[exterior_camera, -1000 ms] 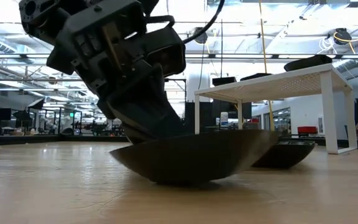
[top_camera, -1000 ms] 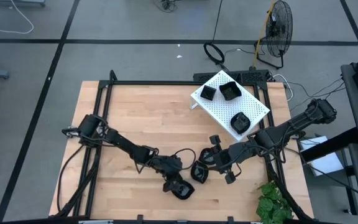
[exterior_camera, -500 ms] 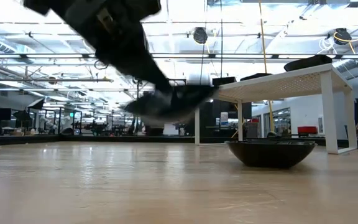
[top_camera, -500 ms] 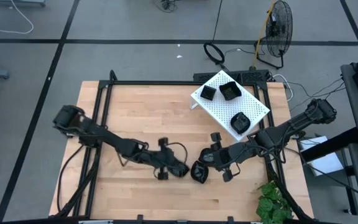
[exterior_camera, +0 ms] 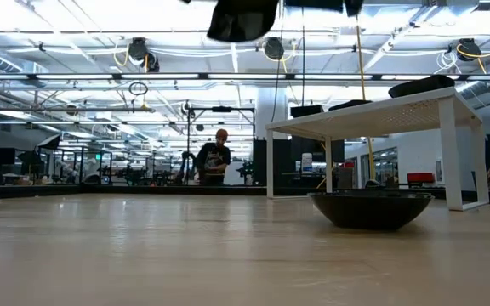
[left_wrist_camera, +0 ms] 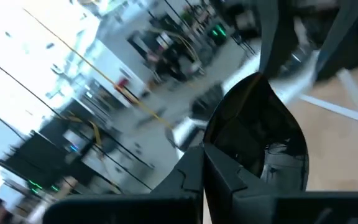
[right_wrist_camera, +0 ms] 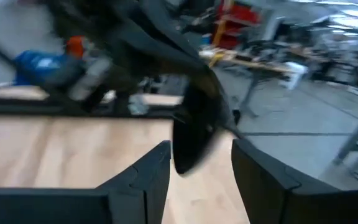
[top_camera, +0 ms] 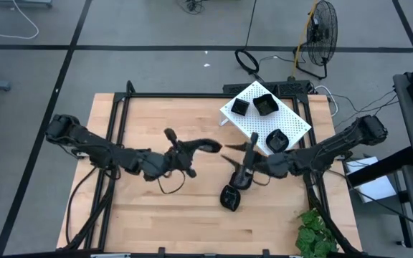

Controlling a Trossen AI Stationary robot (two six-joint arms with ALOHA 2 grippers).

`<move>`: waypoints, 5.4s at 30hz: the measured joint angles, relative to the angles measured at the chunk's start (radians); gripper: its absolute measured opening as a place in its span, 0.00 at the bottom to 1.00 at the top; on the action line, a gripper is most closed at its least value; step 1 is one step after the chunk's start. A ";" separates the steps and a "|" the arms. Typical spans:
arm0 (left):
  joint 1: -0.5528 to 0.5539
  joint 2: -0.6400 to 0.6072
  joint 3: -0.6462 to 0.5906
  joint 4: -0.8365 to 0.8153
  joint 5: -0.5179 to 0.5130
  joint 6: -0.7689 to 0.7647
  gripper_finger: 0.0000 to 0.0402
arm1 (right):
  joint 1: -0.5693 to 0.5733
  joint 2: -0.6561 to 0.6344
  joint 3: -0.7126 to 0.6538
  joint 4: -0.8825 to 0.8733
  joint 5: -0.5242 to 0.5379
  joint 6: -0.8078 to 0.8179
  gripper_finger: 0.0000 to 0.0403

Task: Pick & Place Mini shaped plates
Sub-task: Stack the black leaf shaped plate on top of the other black leaf shaped plates on the shelf

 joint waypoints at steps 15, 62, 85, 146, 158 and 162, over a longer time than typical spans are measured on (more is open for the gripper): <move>0.108 0.001 0.000 0.276 0.034 0.260 0.00 | -0.125 0.000 -0.161 0.313 0.009 0.034 0.39; 0.164 0.001 0.000 0.275 0.141 0.583 0.00 | -0.239 0.086 -0.158 0.439 -0.138 0.165 0.39; 0.187 0.001 0.000 0.275 0.211 0.518 0.00 | -0.292 0.086 -0.157 0.519 -0.148 0.103 0.31; 0.344 -0.114 -0.018 -0.520 0.424 -0.509 0.55 | -0.439 -0.273 0.659 -1.905 -0.622 1.171 0.00; 0.369 -0.114 -0.019 -0.552 0.468 -0.543 0.44 | -0.440 -0.337 0.511 -1.957 -0.693 1.241 0.00; 0.372 -0.114 -0.019 -0.556 0.514 -0.547 0.41 | -0.440 -0.335 0.475 -1.956 -0.666 1.236 0.00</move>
